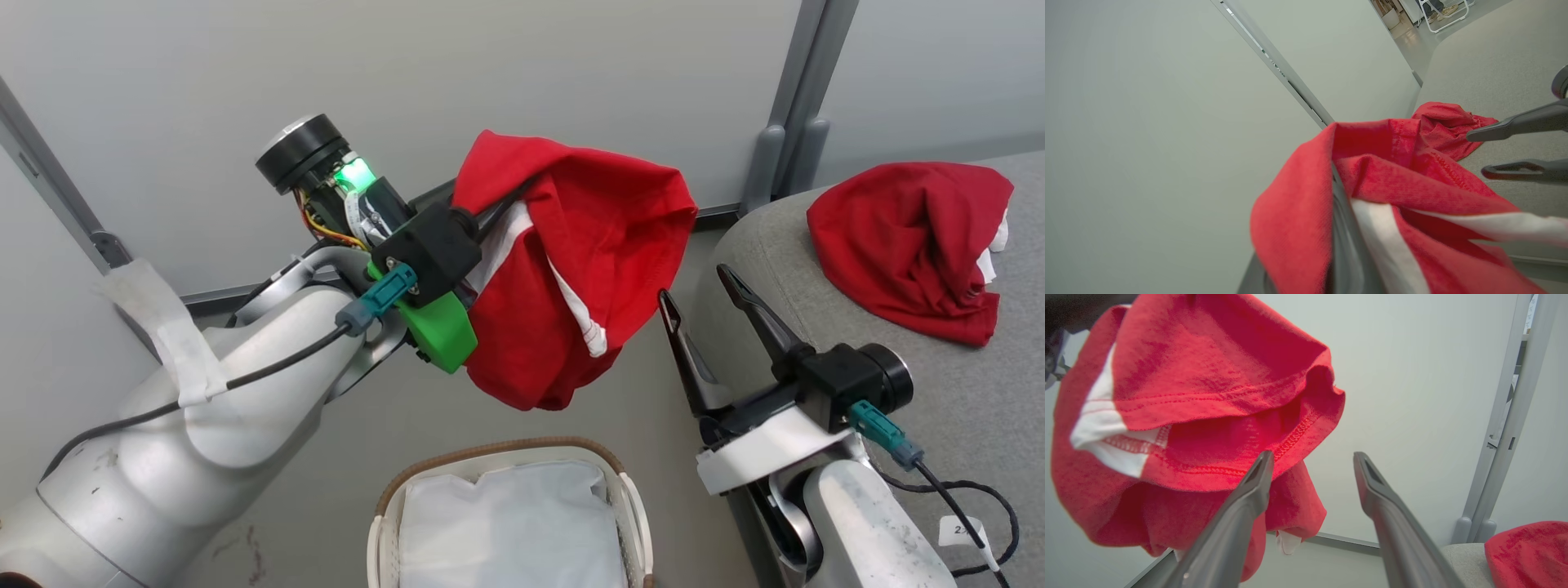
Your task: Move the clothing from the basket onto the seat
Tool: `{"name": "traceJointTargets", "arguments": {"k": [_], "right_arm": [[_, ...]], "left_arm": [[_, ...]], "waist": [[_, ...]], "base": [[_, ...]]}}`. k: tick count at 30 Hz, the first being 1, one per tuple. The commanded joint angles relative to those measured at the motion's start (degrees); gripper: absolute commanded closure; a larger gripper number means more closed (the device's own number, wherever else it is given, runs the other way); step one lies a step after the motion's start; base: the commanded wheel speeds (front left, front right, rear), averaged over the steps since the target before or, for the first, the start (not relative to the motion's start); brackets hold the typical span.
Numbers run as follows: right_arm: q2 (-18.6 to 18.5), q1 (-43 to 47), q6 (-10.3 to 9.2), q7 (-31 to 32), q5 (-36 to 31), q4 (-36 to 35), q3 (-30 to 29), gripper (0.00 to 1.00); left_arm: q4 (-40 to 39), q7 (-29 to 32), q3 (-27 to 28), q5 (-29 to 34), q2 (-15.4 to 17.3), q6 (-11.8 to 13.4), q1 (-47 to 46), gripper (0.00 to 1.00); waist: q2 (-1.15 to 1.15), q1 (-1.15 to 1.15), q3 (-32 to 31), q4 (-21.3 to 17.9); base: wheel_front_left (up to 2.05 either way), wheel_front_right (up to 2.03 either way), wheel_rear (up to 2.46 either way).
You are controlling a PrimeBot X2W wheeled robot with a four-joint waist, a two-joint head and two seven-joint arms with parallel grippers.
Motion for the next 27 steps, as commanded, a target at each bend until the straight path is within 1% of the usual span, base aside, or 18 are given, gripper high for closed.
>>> {"name": "traceJointTargets", "arguments": {"k": [1, 7, 11, 14, 20, 23, 27], "right_arm": [[-0.22, -0.88, -0.08, -0.12, -0.13, -0.52, 0.34, 0.00], [-0.24, -4.24, -0.08, -0.12, -1.42, 1.47, 0.12, 0.00], [-0.20, -6.59, -0.08, -0.12, -1.88, 4.90, -1.23, 0.00], [-0.18, -8.40, -0.08, -0.12, -1.20, 7.99, 0.14, 0.00], [-0.21, -12.10, -0.08, -0.12, -2.92, 10.70, -0.68, 0.00], [-0.20, -13.77, -0.08, -0.12, -3.61, 11.66, 0.56, 0.00], [-0.21, -16.15, -0.08, -0.13, -4.09, 13.56, 3.82, 0.00]], "left_arm": [[-0.62, 0.09, -0.21, -0.17, -0.17, 0.01, 0.04, 1.00], [-2.92, 0.12, -1.28, 0.19, -0.97, 0.22, 0.52, 1.00], [-4.22, 0.41, -2.08, 0.45, -1.21, 0.26, 0.54, 1.00], [-4.98, 0.68, -2.72, 0.44, -1.38, 0.25, 0.57, 1.00], [-6.53, 1.28, -3.52, 0.34, -1.10, 0.24, 0.68, 1.00], [-7.03, 1.53, -3.84, 0.04, -0.88, 0.24, 0.83, 1.00], [-7.18, 1.57, -4.18, -0.62, -0.78, 0.23, 1.34, 1.00]], "waist": [[0.00, 0.00, 0.08, 0.16], [0.00, 0.00, 0.46, 0.64], [0.00, 0.00, 0.79, 1.00], [0.00, 0.00, 1.03, 1.24], [0.00, 0.00, 1.55, 1.59], [0.00, 0.00, 1.74, 1.68], [0.00, 0.00, 1.95, 1.68]], "base": [[0.00, 0.00, 0.00], [0.00, 0.00, 0.00], [0.00, 0.00, 0.00], [0.00, 0.00, 0.00], [0.00, 0.00, 0.00], [0.00, 0.00, 0.00], [0.00, 0.00, 0.00]]}}
